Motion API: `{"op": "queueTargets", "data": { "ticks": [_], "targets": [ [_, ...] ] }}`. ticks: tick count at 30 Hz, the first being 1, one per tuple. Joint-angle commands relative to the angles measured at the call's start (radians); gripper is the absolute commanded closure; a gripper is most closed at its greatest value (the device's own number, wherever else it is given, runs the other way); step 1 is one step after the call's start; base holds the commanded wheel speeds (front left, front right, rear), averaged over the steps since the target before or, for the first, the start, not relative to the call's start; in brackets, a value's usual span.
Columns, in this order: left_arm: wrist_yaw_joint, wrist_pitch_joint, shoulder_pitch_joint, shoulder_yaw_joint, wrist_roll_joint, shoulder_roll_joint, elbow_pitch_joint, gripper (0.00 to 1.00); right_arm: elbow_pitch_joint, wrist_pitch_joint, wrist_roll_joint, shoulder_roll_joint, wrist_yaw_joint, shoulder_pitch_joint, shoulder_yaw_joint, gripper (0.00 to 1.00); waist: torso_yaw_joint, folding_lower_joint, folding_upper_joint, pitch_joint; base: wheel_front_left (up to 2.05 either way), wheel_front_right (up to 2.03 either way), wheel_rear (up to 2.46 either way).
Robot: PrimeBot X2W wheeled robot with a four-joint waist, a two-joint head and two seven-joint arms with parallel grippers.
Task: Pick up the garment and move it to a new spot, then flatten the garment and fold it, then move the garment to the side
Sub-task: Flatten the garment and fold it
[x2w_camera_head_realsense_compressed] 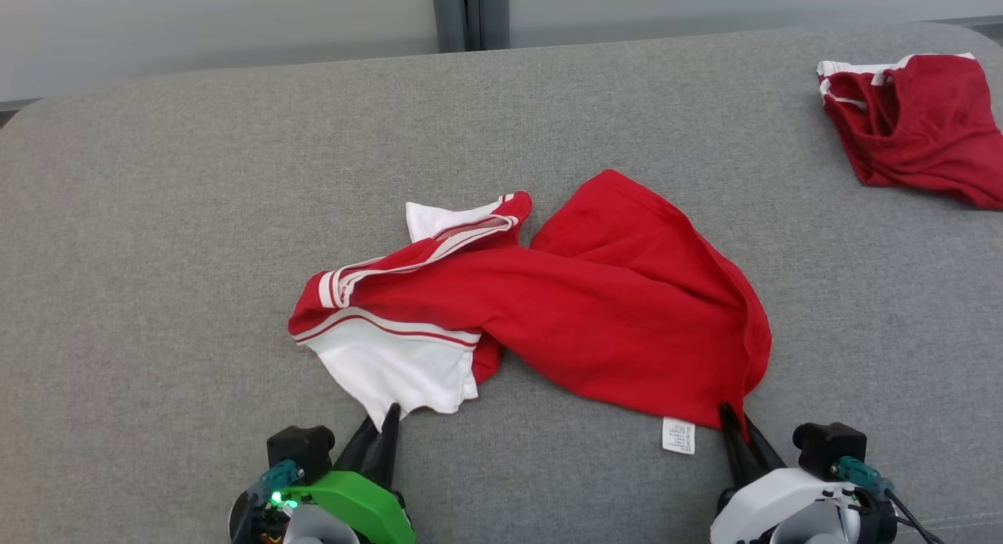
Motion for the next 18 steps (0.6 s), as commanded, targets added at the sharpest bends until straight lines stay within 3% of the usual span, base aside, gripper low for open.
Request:
{"op": "queueTargets", "data": {
  "ticks": [1,12,18],
  "targets": [
    [-0.003,0.010,-0.004,-0.002,-0.002,-0.002,0.003,1.00,-0.003,0.009,0.007,0.007,0.004,0.000,0.013,1.00,-0.002,0.0000,0.0000,-0.006,0.00,0.00,0.00],
    [-0.003,0.006,-0.039,0.136,0.031,0.001,-0.244,1.00,-0.210,0.005,0.118,-0.033,0.002,-0.052,0.023,1.00,-0.008,0.0000,0.0000,-0.023,0.00,0.00,0.00],
    [-0.003,0.006,-0.170,0.125,0.014,0.031,-0.331,1.00,-0.265,0.005,0.215,-0.091,0.002,-0.184,0.067,1.00,-0.019,0.0000,0.0000,0.001,0.00,0.00,0.00]
  ]
}}
